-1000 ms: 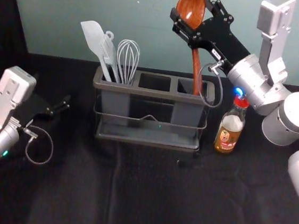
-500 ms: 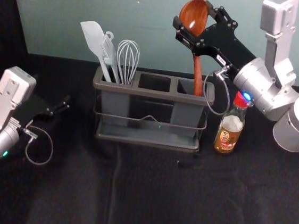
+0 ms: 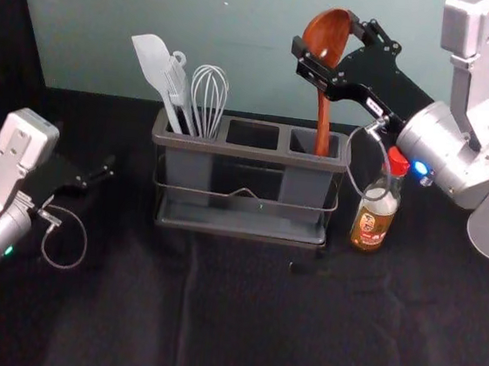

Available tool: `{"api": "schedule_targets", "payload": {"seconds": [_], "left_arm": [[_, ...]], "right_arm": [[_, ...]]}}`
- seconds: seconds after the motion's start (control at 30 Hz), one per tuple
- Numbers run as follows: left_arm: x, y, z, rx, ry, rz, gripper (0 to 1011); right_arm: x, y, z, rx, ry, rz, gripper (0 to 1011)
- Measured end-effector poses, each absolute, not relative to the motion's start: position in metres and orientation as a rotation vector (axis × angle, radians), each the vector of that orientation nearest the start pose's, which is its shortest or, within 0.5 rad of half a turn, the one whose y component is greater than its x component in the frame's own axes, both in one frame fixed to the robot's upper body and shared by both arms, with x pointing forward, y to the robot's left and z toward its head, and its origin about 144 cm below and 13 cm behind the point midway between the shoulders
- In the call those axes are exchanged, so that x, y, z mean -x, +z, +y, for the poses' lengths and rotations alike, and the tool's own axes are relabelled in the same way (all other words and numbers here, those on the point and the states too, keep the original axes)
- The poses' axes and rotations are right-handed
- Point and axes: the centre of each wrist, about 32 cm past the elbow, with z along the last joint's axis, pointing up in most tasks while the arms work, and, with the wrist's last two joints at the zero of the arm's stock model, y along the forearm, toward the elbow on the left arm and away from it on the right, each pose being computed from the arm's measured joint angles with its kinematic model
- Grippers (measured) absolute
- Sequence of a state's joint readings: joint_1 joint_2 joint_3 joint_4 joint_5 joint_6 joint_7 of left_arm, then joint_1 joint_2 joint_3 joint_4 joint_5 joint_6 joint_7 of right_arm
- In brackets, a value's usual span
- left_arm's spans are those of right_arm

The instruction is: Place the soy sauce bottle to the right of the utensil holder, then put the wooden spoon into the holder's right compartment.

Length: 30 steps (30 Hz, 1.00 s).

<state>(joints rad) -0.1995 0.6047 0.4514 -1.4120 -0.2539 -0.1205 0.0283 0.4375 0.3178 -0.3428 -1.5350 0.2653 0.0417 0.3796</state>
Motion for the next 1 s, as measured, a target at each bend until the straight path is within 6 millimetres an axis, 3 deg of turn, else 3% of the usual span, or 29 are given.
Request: {"api": "schedule_targets", "payload": {"seconds": [0.43, 1.0], "left_arm": [[-0.489, 1.14, 0.31, -0.304, 1.248, -0.285, 1005], [-0.489, 1.14, 0.31, -0.304, 1.248, -0.285, 1005]], "right_arm": [[-0.532, 1.285, -0.228, 0.034, -0.868, -0.241, 840], [-0.523, 1.273, -0.231, 0.092, -0.882, -0.235, 841]]}}
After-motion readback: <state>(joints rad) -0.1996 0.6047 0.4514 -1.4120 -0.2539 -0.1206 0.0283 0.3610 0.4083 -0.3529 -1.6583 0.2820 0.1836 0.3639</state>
